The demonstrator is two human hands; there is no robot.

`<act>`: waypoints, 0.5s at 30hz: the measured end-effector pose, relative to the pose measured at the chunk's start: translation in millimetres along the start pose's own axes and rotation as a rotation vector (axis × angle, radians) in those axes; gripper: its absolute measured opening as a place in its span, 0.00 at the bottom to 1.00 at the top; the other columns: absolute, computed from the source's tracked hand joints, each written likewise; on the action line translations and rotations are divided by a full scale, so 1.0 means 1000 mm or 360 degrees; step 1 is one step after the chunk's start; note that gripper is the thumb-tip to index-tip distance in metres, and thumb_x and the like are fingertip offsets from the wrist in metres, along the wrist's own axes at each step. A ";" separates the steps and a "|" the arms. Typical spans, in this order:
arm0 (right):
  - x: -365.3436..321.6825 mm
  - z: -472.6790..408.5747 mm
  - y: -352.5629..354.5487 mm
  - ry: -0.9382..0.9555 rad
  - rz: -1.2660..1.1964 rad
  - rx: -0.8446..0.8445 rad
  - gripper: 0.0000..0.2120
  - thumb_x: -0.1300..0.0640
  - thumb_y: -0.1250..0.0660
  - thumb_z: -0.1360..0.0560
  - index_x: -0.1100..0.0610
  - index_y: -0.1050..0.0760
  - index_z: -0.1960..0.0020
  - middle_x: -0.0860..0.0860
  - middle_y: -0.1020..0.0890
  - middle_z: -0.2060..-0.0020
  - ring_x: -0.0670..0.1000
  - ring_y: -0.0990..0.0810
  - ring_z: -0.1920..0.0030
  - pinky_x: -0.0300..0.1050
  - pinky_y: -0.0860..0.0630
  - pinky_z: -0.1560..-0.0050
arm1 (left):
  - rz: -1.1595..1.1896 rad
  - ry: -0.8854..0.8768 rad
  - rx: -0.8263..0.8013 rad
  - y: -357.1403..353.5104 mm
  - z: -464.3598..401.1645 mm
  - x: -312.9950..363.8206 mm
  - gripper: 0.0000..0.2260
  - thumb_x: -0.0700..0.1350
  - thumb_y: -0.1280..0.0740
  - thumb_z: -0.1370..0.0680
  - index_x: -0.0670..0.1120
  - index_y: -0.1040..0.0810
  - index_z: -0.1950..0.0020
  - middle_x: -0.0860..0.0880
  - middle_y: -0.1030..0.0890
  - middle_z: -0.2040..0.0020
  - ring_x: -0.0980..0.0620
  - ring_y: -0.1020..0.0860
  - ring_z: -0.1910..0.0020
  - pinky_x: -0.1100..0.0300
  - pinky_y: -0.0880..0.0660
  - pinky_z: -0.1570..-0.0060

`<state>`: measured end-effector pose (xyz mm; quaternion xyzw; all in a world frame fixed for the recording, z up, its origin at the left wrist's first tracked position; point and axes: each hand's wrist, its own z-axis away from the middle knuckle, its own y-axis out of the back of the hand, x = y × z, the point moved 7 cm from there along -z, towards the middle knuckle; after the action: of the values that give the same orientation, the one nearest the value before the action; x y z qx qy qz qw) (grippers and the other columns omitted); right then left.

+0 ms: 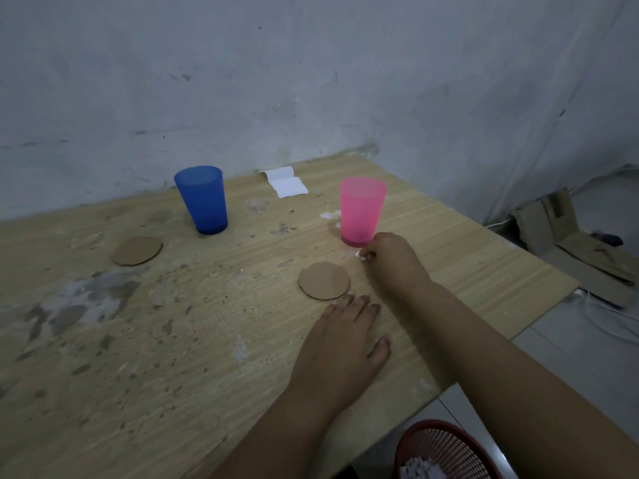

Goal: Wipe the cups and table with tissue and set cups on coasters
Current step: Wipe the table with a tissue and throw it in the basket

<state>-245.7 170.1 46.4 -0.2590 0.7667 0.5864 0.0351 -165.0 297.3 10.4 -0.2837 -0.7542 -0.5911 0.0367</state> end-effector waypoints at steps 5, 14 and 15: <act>-0.017 0.050 0.011 0.0336 -0.0010 -0.0178 0.10 0.65 0.33 0.30 0.59 0.17 0.51 0.57 0.18 0.57 0.55 0.22 0.52 0.45 0.26 0.52 | 0.0030 -0.0010 0.0012 0.001 0.001 0.000 0.24 0.56 0.44 0.22 0.50 0.36 0.27 0.52 0.35 0.27 0.53 0.44 0.26 0.59 0.50 0.28; -0.014 0.045 0.009 0.0387 -0.0121 -0.0096 0.07 0.67 0.32 0.31 0.62 0.16 0.57 0.59 0.17 0.60 0.59 0.20 0.55 0.51 0.24 0.53 | 0.0027 -0.0012 0.0006 0.000 0.000 0.000 0.24 0.56 0.44 0.22 0.49 0.36 0.28 0.50 0.35 0.26 0.52 0.44 0.25 0.59 0.50 0.28; -0.015 0.038 0.005 0.0387 -0.0105 -0.0088 0.08 0.66 0.33 0.31 0.62 0.16 0.55 0.59 0.17 0.59 0.59 0.20 0.53 0.52 0.24 0.52 | 0.0032 -0.0010 0.0009 0.001 0.000 0.000 0.24 0.56 0.44 0.22 0.49 0.35 0.28 0.50 0.34 0.27 0.52 0.43 0.26 0.59 0.49 0.28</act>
<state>-244.1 211.5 44.4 -0.3542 0.7398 0.5701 -0.0459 -164.4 297.5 11.6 -0.2930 -0.7532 -0.5875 0.0410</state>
